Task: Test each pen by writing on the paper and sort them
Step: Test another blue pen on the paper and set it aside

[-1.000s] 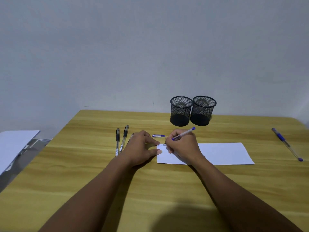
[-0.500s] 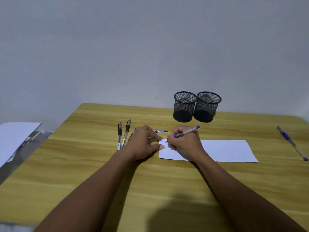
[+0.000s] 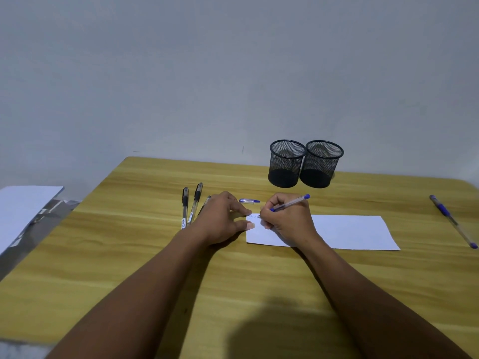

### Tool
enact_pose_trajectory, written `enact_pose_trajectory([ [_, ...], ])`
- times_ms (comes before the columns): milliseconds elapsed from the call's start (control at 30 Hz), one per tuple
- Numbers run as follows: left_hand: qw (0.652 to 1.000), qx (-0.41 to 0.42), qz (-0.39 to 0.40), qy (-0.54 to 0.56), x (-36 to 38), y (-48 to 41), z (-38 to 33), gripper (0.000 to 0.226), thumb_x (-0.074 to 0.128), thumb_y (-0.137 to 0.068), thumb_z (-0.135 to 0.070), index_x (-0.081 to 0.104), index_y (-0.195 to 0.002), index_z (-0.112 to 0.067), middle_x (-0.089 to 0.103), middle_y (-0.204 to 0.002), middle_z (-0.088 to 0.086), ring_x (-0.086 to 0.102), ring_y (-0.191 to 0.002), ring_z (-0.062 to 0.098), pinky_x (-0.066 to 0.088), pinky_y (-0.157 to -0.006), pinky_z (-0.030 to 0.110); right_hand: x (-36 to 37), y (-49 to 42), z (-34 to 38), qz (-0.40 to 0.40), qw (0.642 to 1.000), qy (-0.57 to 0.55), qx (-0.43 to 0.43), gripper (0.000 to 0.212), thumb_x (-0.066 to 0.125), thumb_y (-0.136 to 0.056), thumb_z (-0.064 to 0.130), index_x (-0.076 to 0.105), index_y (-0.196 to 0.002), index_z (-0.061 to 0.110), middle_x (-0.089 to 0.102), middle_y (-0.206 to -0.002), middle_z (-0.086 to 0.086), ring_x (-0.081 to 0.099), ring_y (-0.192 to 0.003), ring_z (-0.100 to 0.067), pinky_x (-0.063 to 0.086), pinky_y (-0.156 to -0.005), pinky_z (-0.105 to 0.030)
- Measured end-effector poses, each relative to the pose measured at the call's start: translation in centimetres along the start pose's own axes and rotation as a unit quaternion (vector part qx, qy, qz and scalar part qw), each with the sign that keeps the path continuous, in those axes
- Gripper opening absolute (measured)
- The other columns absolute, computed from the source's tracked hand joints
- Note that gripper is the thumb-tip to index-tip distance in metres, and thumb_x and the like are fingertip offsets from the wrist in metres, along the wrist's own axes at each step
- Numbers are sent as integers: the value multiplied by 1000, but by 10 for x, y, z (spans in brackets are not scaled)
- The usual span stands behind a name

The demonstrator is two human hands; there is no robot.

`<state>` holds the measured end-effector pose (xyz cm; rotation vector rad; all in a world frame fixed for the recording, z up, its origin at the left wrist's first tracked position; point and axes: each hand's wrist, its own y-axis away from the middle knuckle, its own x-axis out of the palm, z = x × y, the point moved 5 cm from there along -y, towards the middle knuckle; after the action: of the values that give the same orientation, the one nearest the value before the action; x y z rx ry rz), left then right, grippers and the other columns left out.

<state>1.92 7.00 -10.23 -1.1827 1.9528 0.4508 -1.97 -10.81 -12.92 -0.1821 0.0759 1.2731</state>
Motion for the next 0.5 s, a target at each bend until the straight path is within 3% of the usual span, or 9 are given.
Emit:
enact_pose_trajectory([
  [500, 1000, -5, 3, -5, 0, -2, 2, 39, 84, -75, -43, 77, -111, -30, 56, -115, -7, 53, -113, 15, 49, -97, 40, -2, 1, 3, -3, 1000, 5, 9, 12, 74, -65, 10, 65, -59, 15, 65, -57, -16, 64, -53, -31, 54, -58, -40],
])
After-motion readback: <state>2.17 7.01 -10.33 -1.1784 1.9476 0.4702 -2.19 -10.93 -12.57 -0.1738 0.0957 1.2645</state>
